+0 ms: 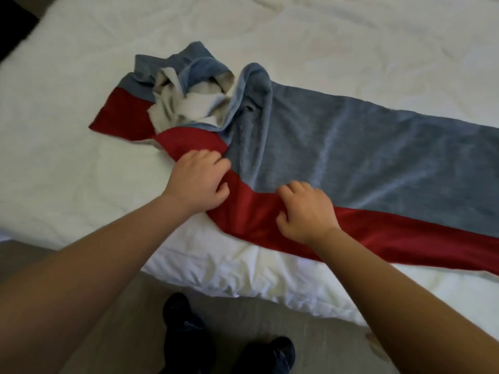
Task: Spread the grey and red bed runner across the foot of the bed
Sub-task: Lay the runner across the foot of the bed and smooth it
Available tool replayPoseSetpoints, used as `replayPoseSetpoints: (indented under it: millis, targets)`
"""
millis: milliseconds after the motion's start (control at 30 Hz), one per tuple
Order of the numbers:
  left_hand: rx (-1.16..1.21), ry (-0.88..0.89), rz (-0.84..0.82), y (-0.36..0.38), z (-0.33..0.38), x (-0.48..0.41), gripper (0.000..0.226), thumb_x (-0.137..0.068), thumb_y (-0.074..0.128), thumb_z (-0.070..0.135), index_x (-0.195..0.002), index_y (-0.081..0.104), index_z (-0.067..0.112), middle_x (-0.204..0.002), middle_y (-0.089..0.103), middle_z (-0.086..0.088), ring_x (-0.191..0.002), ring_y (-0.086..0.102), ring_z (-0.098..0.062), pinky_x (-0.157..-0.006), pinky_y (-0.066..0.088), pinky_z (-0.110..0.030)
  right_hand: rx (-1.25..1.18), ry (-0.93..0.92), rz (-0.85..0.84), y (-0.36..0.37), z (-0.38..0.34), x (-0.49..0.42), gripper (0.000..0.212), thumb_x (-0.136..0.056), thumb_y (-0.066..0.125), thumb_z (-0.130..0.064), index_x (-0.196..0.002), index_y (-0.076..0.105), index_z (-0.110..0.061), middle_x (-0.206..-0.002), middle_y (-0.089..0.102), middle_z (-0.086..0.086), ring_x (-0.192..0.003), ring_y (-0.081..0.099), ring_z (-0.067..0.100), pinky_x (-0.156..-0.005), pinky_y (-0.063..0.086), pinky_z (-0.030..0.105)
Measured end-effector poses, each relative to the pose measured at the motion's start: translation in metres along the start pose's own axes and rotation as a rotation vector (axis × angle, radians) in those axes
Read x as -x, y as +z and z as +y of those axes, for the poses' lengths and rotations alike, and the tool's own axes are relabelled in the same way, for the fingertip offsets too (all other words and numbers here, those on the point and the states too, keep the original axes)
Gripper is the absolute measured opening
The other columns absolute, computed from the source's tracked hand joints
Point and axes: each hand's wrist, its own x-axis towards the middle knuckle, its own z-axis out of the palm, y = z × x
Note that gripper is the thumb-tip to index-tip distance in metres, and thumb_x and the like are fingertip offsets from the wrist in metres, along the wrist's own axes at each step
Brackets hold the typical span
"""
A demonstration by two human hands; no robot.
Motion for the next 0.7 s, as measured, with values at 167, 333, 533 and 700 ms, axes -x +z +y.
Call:
replayPoseSetpoints:
  millis: [167, 333, 533, 700]
  targets:
    - [-0.009, -0.015, 0.107, -0.026, -0.07, -0.014, 0.032, -0.074, 0.051, 0.037, -0.094, 0.06, 0.014, -0.091, 0.061, -0.006, -0.086, 0.058, -0.028, -0.071, 0.04, -0.037, -0.022, 0.018, 0.1, -0.04, -0.053, -0.068, 0.043, -0.072, 0.056, -0.031, -0.111, 0.056, -0.014, -0.104, 0.057, 0.006, -0.095, 0.055, 0.03, -0.071, 0.041, 0.035]
    - [0.029, -0.082, 0.112, -0.031, -0.125, -0.009, 0.034, -0.073, 0.046, 0.04, -0.092, 0.06, 0.014, -0.087, 0.061, -0.006, -0.083, 0.057, -0.028, -0.069, 0.043, -0.038, -0.014, 0.025, 0.098, -0.063, -0.103, -0.12, 0.046, -0.072, 0.054, -0.028, -0.116, 0.053, -0.015, -0.107, 0.056, 0.006, -0.099, 0.053, 0.03, -0.074, 0.042, 0.037]
    - [0.061, -0.036, 0.105, -0.01, -0.163, -0.015, 0.031, -0.075, 0.043, 0.037, -0.089, 0.061, 0.016, -0.084, 0.059, -0.001, -0.078, 0.054, -0.022, -0.067, 0.041, -0.034, -0.04, 0.058, 0.108, -0.058, -0.128, -0.164, 0.049, -0.071, 0.055, -0.025, -0.119, 0.052, -0.017, -0.112, 0.056, 0.005, -0.103, 0.052, 0.028, -0.079, 0.044, 0.039]
    - [0.077, 0.005, 0.117, 0.0, -0.178, -0.042, 0.028, -0.076, 0.045, 0.037, -0.088, 0.058, 0.015, -0.084, 0.059, -0.001, -0.078, 0.054, -0.022, -0.071, 0.04, -0.033, -0.022, 0.029, 0.096, -0.043, -0.123, -0.185, 0.054, -0.067, 0.056, -0.025, -0.12, 0.049, -0.018, -0.114, 0.055, 0.004, -0.102, 0.053, 0.028, -0.078, 0.042, 0.037]
